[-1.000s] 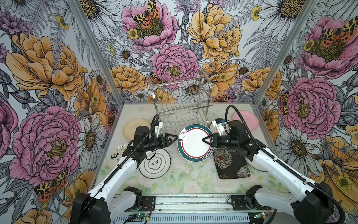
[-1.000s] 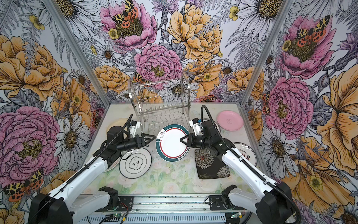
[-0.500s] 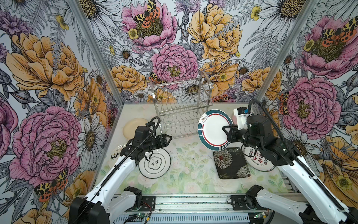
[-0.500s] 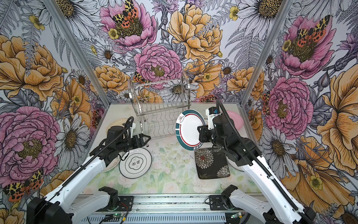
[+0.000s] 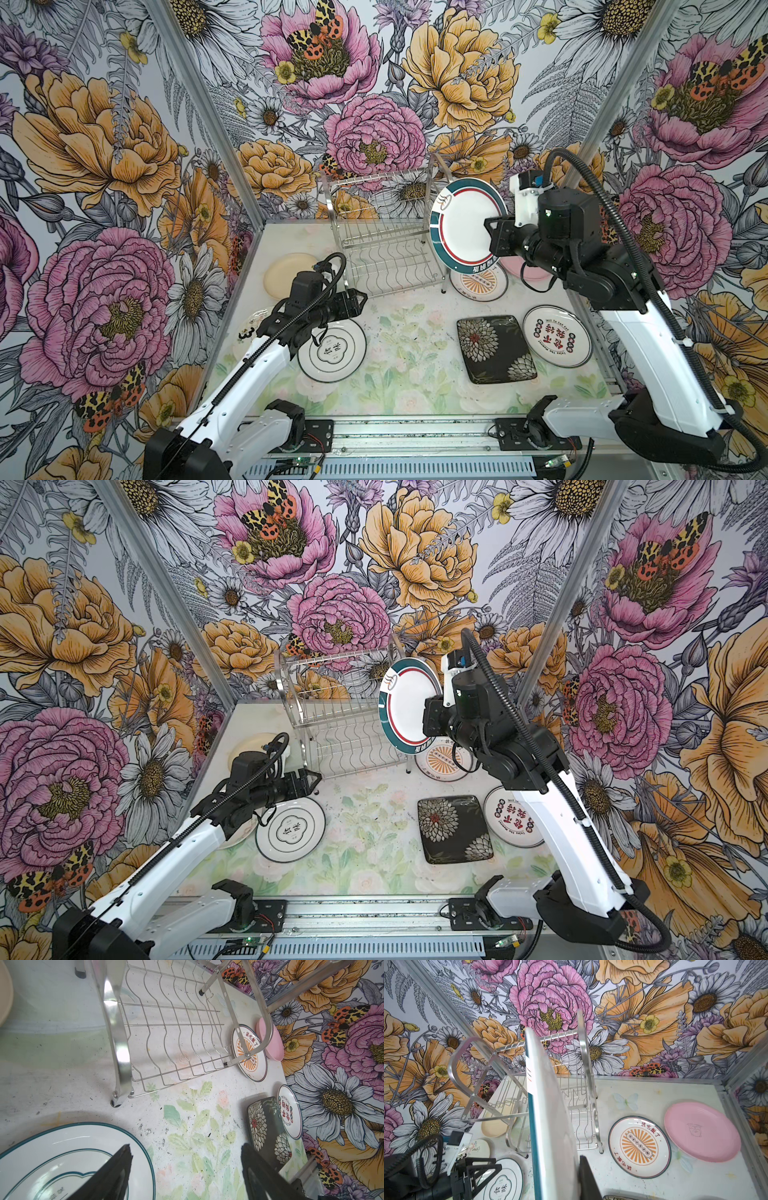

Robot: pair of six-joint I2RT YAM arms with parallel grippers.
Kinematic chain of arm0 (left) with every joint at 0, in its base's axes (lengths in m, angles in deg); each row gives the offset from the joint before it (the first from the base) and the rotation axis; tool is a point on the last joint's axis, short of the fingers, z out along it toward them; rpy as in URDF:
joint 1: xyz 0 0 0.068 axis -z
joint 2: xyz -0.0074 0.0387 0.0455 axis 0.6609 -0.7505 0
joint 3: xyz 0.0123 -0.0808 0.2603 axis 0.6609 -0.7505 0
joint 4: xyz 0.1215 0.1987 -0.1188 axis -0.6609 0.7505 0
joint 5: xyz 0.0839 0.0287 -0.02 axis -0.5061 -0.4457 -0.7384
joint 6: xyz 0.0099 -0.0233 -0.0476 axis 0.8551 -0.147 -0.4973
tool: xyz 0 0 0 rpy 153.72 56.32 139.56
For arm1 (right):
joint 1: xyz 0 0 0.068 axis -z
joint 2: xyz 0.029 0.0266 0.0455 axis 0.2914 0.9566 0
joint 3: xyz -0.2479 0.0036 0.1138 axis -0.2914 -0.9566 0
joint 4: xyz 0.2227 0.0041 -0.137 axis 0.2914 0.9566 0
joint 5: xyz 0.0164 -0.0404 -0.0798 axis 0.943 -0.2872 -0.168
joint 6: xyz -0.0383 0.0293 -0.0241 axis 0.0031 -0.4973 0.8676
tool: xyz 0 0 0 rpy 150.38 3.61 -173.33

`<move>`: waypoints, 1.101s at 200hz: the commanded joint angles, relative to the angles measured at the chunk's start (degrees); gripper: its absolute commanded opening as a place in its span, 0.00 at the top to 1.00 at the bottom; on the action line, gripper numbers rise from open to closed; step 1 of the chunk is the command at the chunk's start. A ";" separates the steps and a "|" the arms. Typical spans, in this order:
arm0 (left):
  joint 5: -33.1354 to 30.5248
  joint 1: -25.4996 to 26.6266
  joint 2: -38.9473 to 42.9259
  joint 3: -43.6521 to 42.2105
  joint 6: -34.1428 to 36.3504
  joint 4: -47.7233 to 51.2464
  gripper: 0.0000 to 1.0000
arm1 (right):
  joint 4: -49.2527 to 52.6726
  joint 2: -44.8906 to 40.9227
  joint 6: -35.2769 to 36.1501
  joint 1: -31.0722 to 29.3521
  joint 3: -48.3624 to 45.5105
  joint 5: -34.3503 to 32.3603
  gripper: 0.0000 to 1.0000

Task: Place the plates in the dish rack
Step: 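Carry the upright plate with the right gripper toward the rack while the left gripper releases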

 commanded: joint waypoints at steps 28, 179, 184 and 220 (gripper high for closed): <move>-2.75 1.06 2.59 0.26 0.03 0.88 0.16 | -1.82 15.54 7.93 -0.21 21.61 -11.56 1.00; -4.49 3.60 3.26 -0.32 -1.85 0.90 0.15 | -4.34 41.62 15.90 1.61 42.89 -19.80 1.00; -4.53 3.59 3.25 -0.33 -1.85 0.92 0.15 | -4.41 41.82 15.83 1.65 42.89 -20.08 1.00; -4.70 3.63 2.81 -0.12 -1.60 0.93 0.15 | -4.98 43.24 16.06 1.66 42.87 -20.87 1.00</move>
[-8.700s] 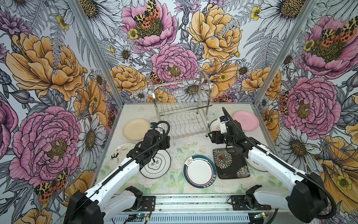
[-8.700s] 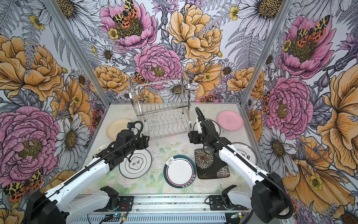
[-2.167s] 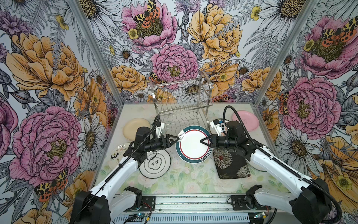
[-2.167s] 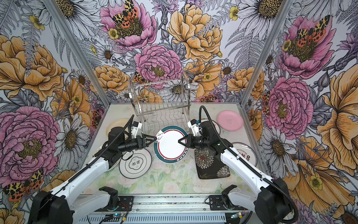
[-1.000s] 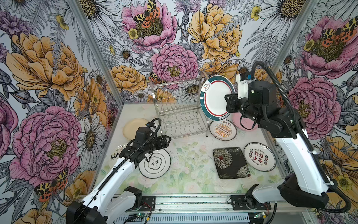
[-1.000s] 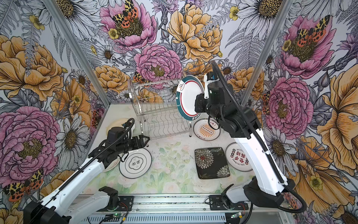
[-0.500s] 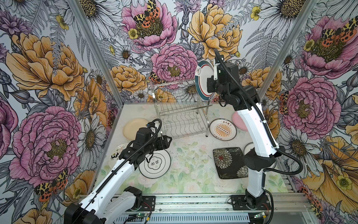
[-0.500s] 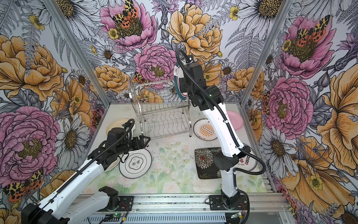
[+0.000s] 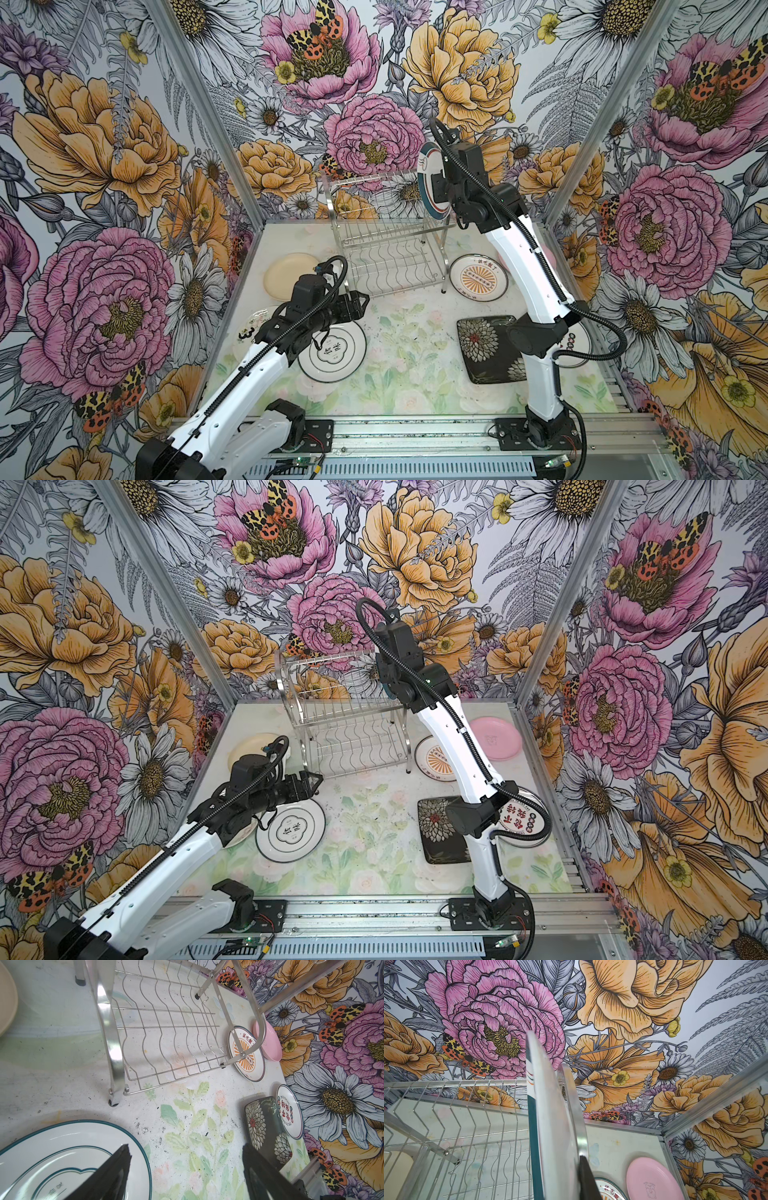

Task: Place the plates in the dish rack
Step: 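Carry the upright plate with the right gripper toward the rack while the left gripper releases, then lower the green-and-red-rimmed plate into the rack slot and open the right gripper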

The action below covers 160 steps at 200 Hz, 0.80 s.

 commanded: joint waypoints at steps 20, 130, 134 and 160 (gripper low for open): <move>-1.37 0.38 0.03 -0.12 -0.41 0.09 0.15 | -3.93 1.97 0.24 0.35 2.25 -3.88 1.00; -1.70 0.44 0.56 -0.83 -0.49 0.12 0.15 | -4.37 4.32 0.35 -0.43 1.13 -6.27 0.98; -1.72 0.46 0.56 -0.82 -0.44 0.15 0.15 | -4.33 4.21 0.34 -0.45 1.02 -6.31 0.96; -1.66 0.40 0.56 -0.83 -0.42 0.10 0.15 | -4.35 3.32 0.34 -0.50 -0.06 -6.53 0.88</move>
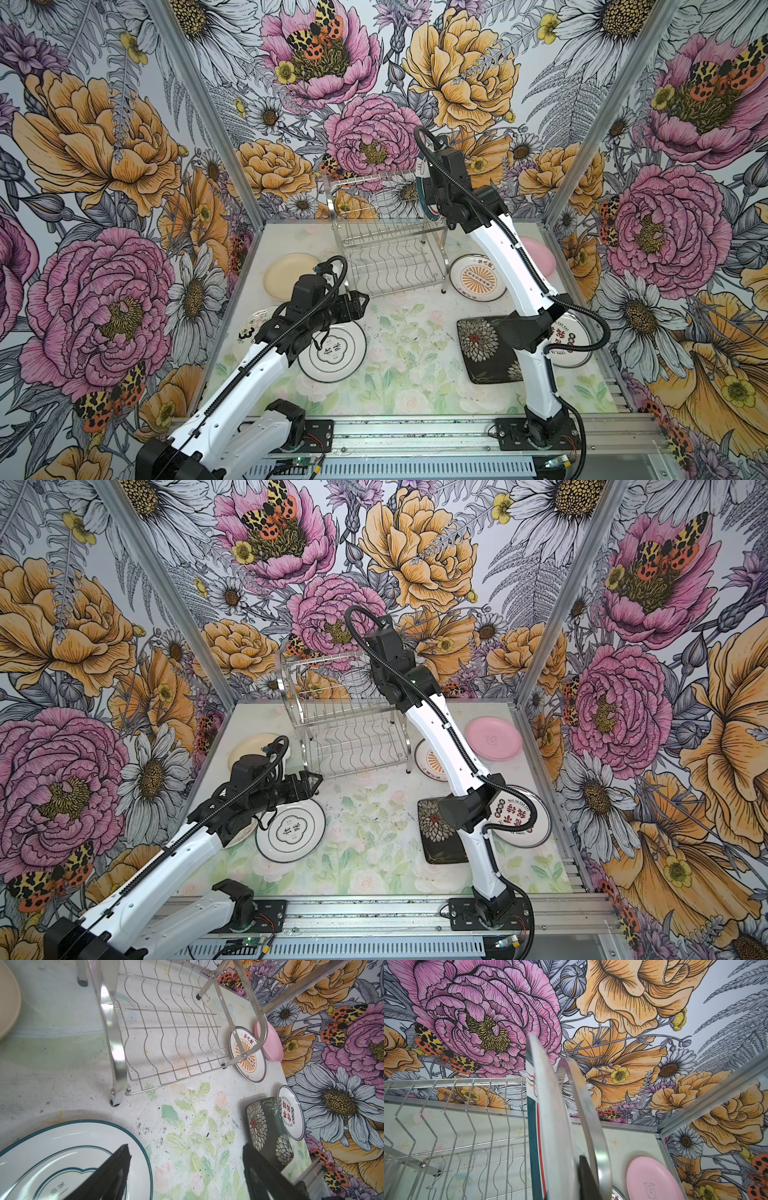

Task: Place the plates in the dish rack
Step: 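Lower the green-and-red-rimmed plate into the rack slot and open the right gripper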

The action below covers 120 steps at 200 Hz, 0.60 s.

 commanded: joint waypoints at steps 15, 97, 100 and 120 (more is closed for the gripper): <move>-1.18 0.46 0.58 -0.88 -0.46 0.07 0.14 | -1.59 -1.79 0.59 -0.20 -0.89 -2.87 0.83; -1.09 0.47 1.30 -1.31 -0.33 0.07 0.14 | -1.60 -4.14 1.62 -0.80 -1.61 -3.12 0.64; -1.09 0.47 1.29 -1.30 -0.36 0.07 0.14 | -1.60 -4.25 1.66 -0.87 -1.67 -3.13 0.62; -1.08 0.41 1.63 -1.54 -0.41 0.07 0.14 | -1.60 -5.13 1.75 -1.24 -2.04 -3.17 0.53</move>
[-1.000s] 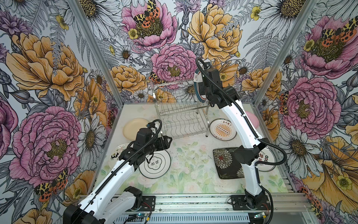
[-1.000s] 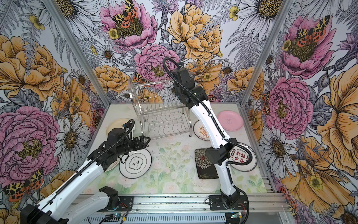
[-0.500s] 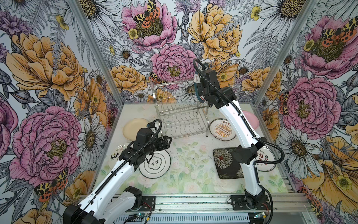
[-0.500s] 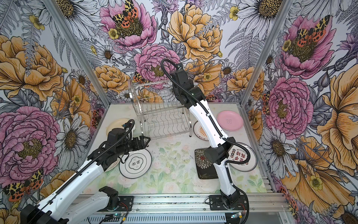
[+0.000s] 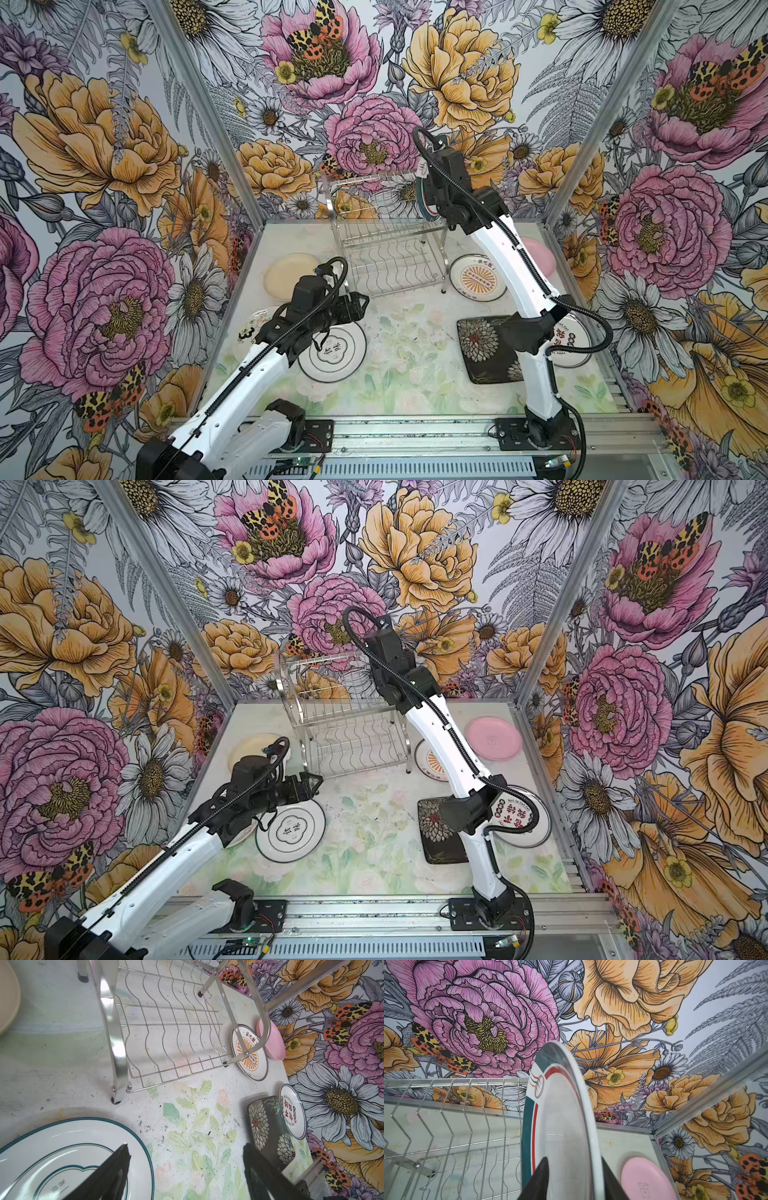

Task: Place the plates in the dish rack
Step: 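Lower the green-and-red-rimmed plate into the rack slot and open the right gripper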

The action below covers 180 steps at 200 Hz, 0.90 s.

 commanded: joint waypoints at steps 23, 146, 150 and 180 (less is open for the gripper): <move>-0.95 0.42 1.77 -0.86 -0.46 0.02 0.14 | -0.94 -5.02 0.17 -1.01 -1.76 -1.33 0.46; -1.25 3.54 2.65 -1.67 -1.67 0.02 0.12 | -0.82 -25.73 -8.43 -3.21 -28.08 2.60 0.28; -1.33 3.72 2.60 -1.76 -1.74 0.02 0.12 | -0.83 -27.04 -8.99 -3.22 -29.74 2.69 0.28; -1.57 5.15 2.32 -1.98 -2.21 0.02 0.11 | -0.72 -37.01 -12.99 -3.02 -44.47 2.90 0.25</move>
